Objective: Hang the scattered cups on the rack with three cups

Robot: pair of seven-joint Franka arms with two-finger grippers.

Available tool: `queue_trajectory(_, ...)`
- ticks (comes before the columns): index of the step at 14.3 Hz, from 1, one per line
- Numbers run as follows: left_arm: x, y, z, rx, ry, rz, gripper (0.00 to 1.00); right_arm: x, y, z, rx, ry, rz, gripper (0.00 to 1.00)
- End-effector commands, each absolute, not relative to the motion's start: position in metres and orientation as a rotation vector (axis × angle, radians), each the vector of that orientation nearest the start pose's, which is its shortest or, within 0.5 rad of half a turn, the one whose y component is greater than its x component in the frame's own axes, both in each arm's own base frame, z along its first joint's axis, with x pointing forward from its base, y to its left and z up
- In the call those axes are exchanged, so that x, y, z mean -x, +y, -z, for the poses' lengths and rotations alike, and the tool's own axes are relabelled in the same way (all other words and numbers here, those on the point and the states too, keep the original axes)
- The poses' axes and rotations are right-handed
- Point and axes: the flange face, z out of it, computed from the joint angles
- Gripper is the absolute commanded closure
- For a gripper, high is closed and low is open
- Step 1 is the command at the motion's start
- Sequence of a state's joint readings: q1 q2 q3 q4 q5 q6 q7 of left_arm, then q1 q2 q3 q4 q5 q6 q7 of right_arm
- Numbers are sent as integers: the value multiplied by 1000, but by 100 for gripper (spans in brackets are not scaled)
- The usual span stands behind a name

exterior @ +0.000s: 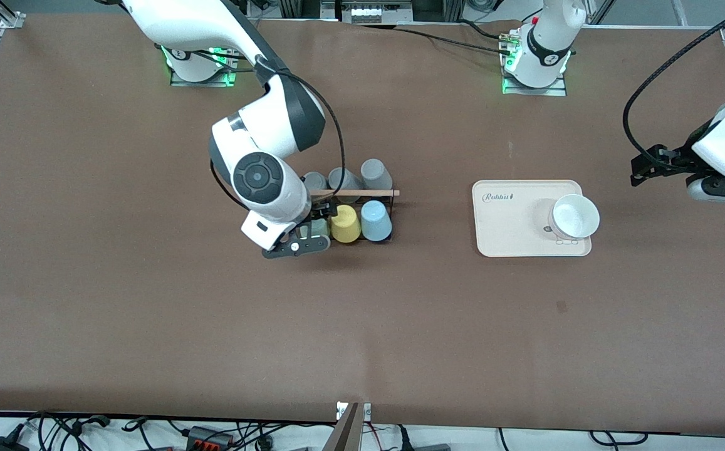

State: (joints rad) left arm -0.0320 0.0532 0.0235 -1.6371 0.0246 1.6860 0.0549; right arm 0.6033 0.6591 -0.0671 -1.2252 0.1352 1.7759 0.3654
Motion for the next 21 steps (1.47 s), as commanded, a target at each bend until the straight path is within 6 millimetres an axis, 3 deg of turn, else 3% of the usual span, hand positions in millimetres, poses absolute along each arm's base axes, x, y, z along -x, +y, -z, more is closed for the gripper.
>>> queue_trajectory(1, -587, -3, -577, 3116, 128, 4, 0, -617, 366, -431, 3101, -165, -166, 0)
queue_trajectory(7, -573, 6, -590, 3128, 102, -46, 0, -653, 247, -504, 3147, 55, -26, 0)
queue_trajectory(9, -571, 6, -593, 3130, 102, -46, 0, -661, 199, -521, 3150, 143, -18, 0)
queue_trajectory(11, -571, 6, -593, 3130, 102, -44, 0, -665, 158, -531, 3150, 109, -31, 0)
queue_trajectory(12, -571, 6, -593, 3130, 102, -44, 0, -663, 133, -550, 3132, 113, -20, 0)
queue_trajectory(18, -571, 4, -593, 3130, 106, -46, 0, -654, 9, -595, 3055, 102, 58, 0)
queue_trajectory(21, -571, 4, -593, 3130, 106, -46, 0, -635, -16, -603, 3131, -10, 65, 0)
